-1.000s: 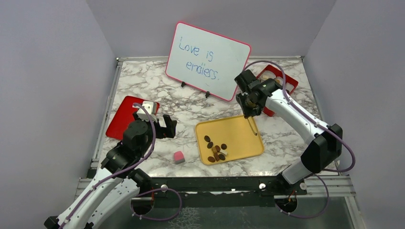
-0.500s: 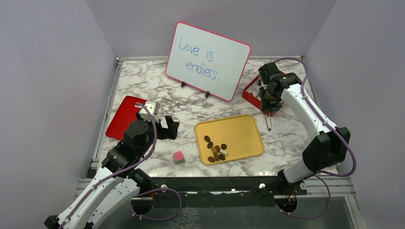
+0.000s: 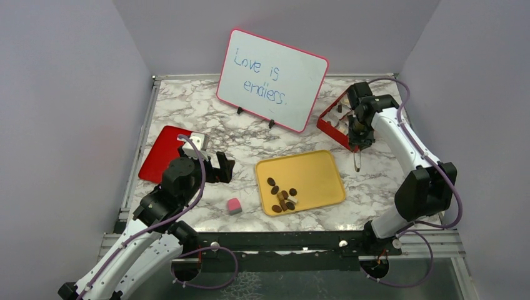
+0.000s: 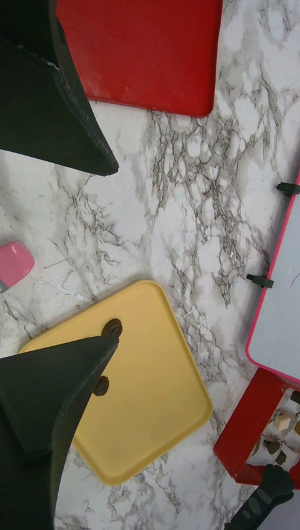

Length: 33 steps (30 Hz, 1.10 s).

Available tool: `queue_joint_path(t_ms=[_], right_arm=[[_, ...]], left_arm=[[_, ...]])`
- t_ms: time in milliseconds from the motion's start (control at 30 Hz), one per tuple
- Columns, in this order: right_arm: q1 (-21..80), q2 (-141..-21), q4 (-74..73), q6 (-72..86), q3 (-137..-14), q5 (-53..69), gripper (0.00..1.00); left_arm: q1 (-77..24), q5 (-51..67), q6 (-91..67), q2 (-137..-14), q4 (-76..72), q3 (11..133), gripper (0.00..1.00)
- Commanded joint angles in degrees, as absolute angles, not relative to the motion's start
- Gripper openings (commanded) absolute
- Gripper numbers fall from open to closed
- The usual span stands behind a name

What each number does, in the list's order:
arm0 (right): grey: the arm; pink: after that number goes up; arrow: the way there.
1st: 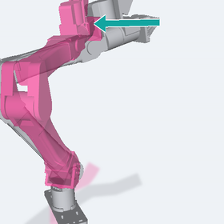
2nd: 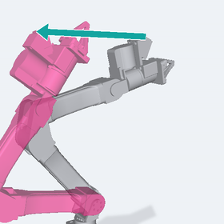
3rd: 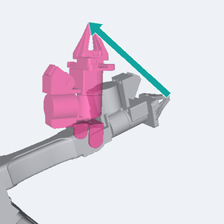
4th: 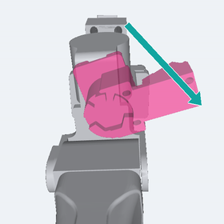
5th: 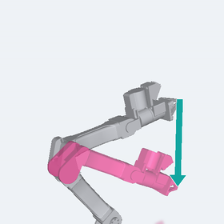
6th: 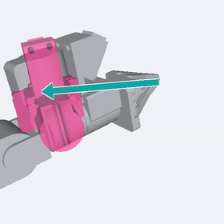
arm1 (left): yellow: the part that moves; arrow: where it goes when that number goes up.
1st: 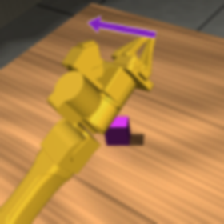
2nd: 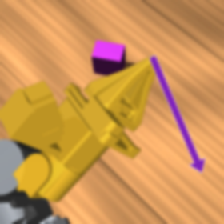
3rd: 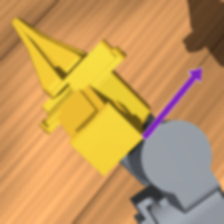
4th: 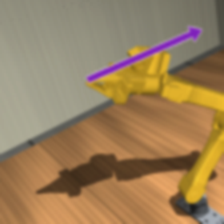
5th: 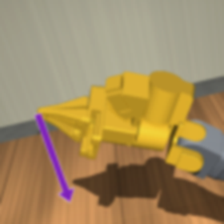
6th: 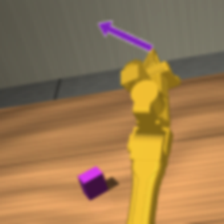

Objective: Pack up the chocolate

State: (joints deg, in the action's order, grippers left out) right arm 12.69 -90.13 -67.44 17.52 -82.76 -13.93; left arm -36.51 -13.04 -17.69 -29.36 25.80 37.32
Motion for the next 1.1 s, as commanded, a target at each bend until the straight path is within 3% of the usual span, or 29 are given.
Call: queue_joint_path(t_ms=[0, 1067], right_arm=[[11.09, -91.12, -68.28, 17.12, -81.34, -15.69, 0.3], [9.32, -94.79, -68.72, 17.05, -81.45, -17.81, 0.37]], left_arm=[[-36.63, -11.95, -16.96, -28.87, 23.95, 36.83, 0.99], [-36.65, -11.95, -16.96, -28.43, 23.82, 36.78, 0.99]])
